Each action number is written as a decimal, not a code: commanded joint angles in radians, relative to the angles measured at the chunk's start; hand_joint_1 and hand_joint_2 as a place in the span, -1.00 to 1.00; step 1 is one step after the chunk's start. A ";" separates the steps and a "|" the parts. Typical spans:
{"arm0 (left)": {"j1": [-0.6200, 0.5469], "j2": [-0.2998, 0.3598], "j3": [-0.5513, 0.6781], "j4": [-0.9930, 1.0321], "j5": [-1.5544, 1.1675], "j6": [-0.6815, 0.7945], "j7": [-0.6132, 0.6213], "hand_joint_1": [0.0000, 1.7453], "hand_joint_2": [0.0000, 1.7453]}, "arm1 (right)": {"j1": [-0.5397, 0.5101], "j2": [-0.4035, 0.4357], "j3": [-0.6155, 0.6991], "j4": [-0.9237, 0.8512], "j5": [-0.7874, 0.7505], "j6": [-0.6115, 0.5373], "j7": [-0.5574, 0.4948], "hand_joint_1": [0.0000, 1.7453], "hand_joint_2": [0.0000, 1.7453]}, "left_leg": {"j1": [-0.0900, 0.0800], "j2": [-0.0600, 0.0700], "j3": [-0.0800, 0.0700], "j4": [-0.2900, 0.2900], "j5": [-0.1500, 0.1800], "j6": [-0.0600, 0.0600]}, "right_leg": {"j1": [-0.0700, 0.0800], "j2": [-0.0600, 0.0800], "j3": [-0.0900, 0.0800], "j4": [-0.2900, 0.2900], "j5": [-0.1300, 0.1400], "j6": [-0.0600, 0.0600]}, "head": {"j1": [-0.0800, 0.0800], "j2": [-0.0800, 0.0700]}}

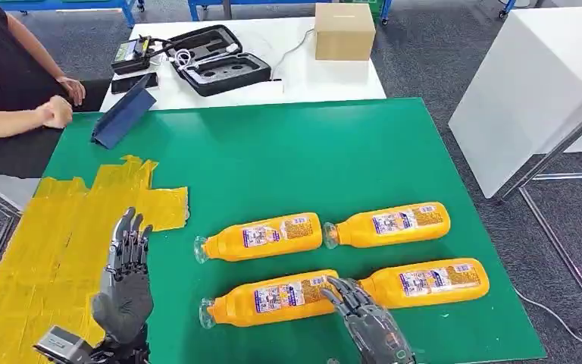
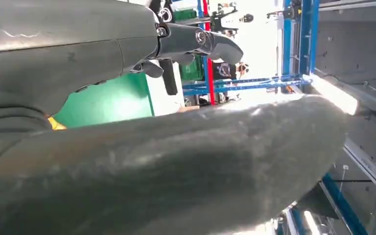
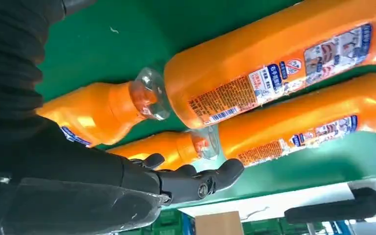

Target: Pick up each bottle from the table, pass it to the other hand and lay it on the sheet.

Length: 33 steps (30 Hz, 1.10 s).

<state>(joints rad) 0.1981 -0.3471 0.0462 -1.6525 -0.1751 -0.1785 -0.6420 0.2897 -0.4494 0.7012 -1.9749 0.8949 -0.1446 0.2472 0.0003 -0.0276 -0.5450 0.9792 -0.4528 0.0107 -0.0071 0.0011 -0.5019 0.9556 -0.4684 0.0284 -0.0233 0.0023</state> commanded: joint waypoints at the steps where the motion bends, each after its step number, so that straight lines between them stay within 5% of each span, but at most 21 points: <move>1: -0.033 0.022 -0.005 0.070 0.006 -0.005 0.005 -1.00 -1.00 | -0.102 0.065 -0.011 0.189 0.012 0.041 -0.033 -1.00 1.00 | 0.001 0.002 0.002 -0.002 0.000 -0.001 | 0.001 0.001 0.002 -0.003 0.001 0.000 | 0.000 0.000; 8: -0.036 0.024 -0.007 0.073 0.007 -0.009 0.006 -1.00 -1.00 | -0.109 0.088 -0.034 0.208 0.028 0.061 -0.050 -1.00 1.00 | 0.002 0.003 0.003 -0.001 -0.001 -0.001 | 0.002 0.001 0.004 -0.003 0.001 -0.001 | 0.000 0.000; 20: -0.070 0.031 -0.039 0.118 0.013 -0.015 0.018 -1.00 -1.00 | -0.291 0.299 -0.115 0.542 0.132 0.195 -0.183 -1.00 1.00 | 0.002 0.005 0.004 -0.002 0.001 0.000 | 0.002 0.003 0.004 -0.003 0.002 -0.001 | 0.000 0.000; 33: -0.094 0.037 -0.064 0.154 0.013 -0.008 0.022 -1.00 -1.00 | -0.369 0.346 -0.014 0.716 0.138 0.266 -0.265 -1.00 1.00 | 0.001 0.002 0.004 -0.002 0.001 0.000 | 0.001 0.001 0.004 -0.002 0.001 0.000 | 0.000 0.000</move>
<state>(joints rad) 0.1527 -0.3464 0.0103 -1.5915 -0.1633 -0.1881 -0.6249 -0.0061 -0.1317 0.6084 -1.4669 1.0636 0.0671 0.0302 0.0005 -0.0272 -0.5436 0.9792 -0.4520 0.0113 -0.0069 0.0012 -0.5004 0.9559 -0.4682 0.0286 -0.0233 0.0023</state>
